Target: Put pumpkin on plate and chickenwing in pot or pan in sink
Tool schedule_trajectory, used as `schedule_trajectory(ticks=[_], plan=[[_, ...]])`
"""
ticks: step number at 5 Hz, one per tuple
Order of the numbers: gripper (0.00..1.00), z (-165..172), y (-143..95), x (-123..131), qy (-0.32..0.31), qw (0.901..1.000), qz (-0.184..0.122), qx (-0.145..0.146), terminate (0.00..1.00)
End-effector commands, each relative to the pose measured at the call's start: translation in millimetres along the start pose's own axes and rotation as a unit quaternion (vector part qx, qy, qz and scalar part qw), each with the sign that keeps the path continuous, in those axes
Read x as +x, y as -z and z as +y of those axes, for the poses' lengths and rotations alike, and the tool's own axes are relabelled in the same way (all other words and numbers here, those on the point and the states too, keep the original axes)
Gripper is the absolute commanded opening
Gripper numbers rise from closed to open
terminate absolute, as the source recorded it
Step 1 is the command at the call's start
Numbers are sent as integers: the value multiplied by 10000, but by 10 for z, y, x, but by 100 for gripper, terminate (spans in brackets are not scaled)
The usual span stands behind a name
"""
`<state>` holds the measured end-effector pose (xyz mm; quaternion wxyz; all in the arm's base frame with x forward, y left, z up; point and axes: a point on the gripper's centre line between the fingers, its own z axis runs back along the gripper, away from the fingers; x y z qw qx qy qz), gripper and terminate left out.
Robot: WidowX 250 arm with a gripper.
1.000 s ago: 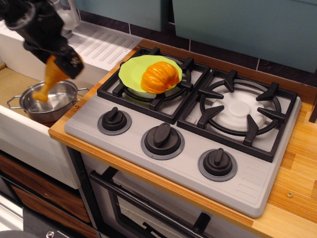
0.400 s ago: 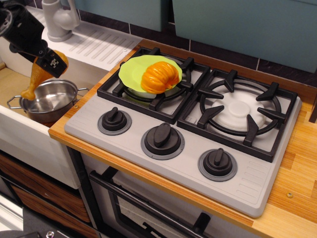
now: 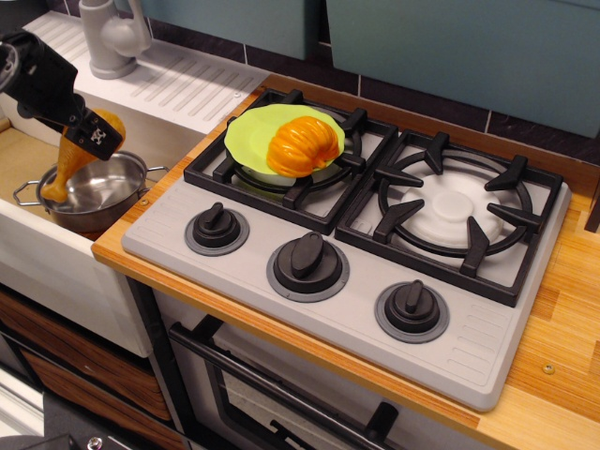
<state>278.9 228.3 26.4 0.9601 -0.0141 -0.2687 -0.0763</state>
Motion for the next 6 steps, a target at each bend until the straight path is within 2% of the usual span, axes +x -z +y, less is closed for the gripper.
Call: schedule_trajectory(ticks=[1, 4, 6], plan=[[100, 35, -123, 133, 105, 9996, -37, 242, 0], [100, -173, -473, 312, -126, 9981, 404, 438, 0], [100, -329, -751, 477, -156, 9950, 724, 671, 0]])
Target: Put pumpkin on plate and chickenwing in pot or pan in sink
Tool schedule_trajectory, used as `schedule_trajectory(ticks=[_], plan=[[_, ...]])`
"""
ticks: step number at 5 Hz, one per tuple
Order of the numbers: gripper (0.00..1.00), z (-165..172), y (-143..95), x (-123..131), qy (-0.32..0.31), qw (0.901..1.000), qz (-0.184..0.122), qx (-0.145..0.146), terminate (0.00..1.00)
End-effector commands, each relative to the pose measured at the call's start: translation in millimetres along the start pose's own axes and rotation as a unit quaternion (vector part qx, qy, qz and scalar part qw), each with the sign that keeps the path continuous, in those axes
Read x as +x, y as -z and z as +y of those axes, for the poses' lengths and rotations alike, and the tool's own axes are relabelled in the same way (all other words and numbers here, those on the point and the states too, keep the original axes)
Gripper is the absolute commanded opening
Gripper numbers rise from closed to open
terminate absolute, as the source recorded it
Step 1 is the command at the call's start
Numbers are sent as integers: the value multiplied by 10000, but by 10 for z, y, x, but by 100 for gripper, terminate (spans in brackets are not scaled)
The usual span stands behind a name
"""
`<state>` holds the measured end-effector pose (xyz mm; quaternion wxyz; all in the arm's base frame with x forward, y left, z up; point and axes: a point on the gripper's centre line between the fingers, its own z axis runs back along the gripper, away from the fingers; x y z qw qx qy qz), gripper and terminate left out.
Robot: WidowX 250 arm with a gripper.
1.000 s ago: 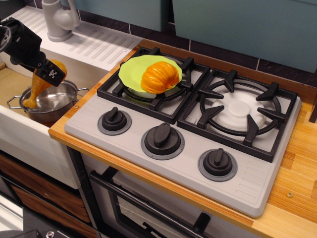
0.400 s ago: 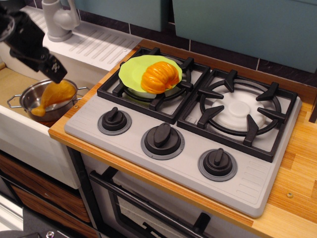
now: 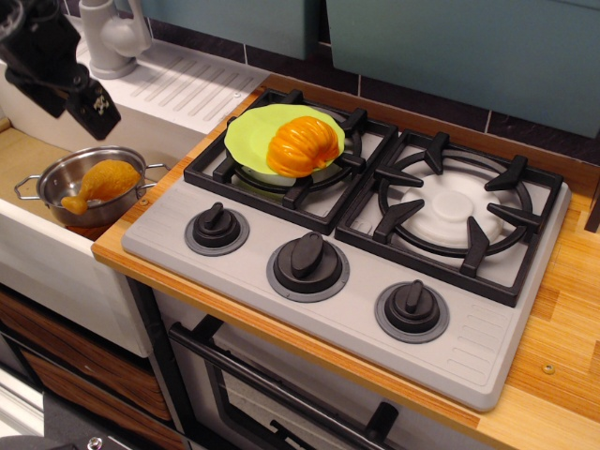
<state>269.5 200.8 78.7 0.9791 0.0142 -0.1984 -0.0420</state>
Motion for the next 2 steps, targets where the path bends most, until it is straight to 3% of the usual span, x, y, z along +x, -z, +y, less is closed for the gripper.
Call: schedule_trajectory(ticks=[1, 2], plan=[[100, -108, -482, 265, 86, 9986, 142, 505, 0], [100, -164, -639, 335, 72, 9976, 311, 610, 100]])
